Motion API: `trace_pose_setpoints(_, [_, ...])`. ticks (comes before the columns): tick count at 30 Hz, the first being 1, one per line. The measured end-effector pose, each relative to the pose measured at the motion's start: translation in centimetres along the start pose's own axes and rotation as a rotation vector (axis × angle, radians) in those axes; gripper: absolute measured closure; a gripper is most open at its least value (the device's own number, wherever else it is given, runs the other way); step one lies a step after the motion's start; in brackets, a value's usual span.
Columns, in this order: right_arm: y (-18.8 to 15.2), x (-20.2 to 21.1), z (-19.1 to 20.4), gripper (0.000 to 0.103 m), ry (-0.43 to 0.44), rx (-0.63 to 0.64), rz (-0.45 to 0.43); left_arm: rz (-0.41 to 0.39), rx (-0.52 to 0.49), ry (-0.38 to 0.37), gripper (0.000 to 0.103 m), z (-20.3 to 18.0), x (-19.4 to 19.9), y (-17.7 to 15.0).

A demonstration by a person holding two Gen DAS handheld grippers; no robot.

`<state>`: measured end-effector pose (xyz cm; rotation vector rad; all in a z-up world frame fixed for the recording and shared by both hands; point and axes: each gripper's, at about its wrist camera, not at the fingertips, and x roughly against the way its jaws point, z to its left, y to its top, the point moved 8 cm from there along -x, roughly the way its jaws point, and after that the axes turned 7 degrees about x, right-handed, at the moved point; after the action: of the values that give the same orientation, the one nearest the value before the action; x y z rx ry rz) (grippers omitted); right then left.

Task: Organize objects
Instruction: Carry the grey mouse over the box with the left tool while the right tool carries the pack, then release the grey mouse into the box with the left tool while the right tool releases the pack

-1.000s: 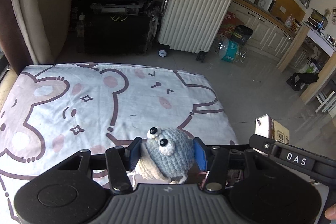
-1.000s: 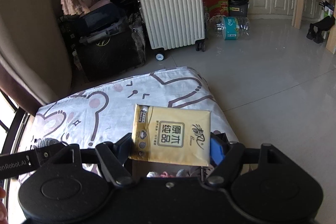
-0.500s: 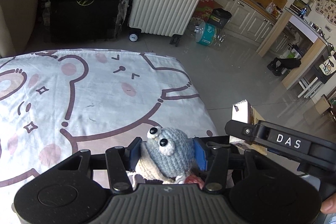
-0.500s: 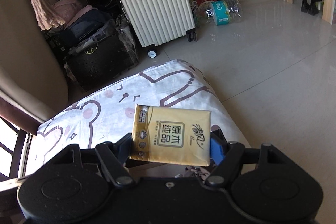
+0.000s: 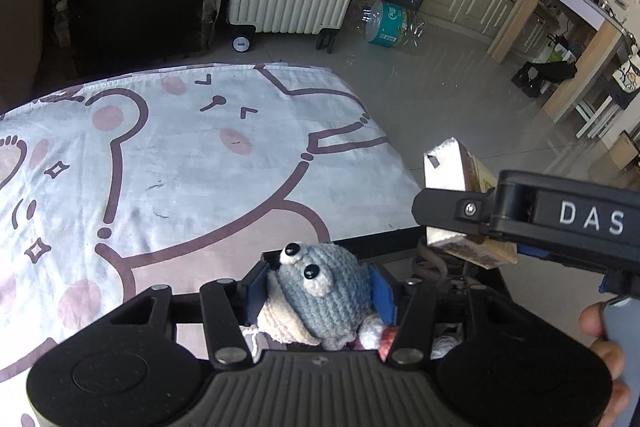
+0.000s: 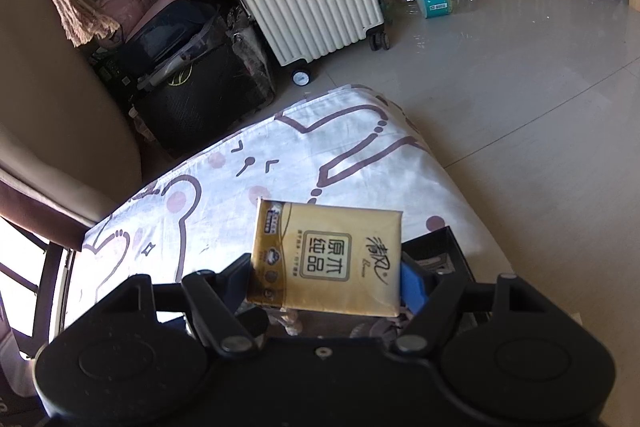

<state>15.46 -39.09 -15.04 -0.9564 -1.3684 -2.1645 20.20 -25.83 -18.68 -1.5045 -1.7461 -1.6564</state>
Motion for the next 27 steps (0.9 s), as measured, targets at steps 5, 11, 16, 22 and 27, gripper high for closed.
trace_pose_setpoints(5, [0.0,-0.5,0.3,0.028,0.006,0.009,0.007,0.022,0.007,0.016,0.026,0.7,-0.4,-0.2])
trace_pose_setpoints(11, [-0.2,-1.0,0.7,0.028,0.015,0.007,0.021,0.015,0.042,0.029,0.026,2.0,0.1,0.3])
trace_pose_setpoints(16, [-0.5,-1.6,1.3,0.028,0.035,-0.009,0.043,0.016,0.068,0.054,0.026,3.6,0.6,0.4])
trace_pose_setpoints(22, [-1.0,-2.6,1.4,0.028,0.051,-0.113,0.074,0.009,0.098,0.085,0.026,5.9,1.3,0.6])
trace_pose_setpoints(27, [-1.8,-3.7,1.4,0.025,0.0,-0.132,0.109,0.011,0.114,0.092,0.026,7.1,1.5,0.7])
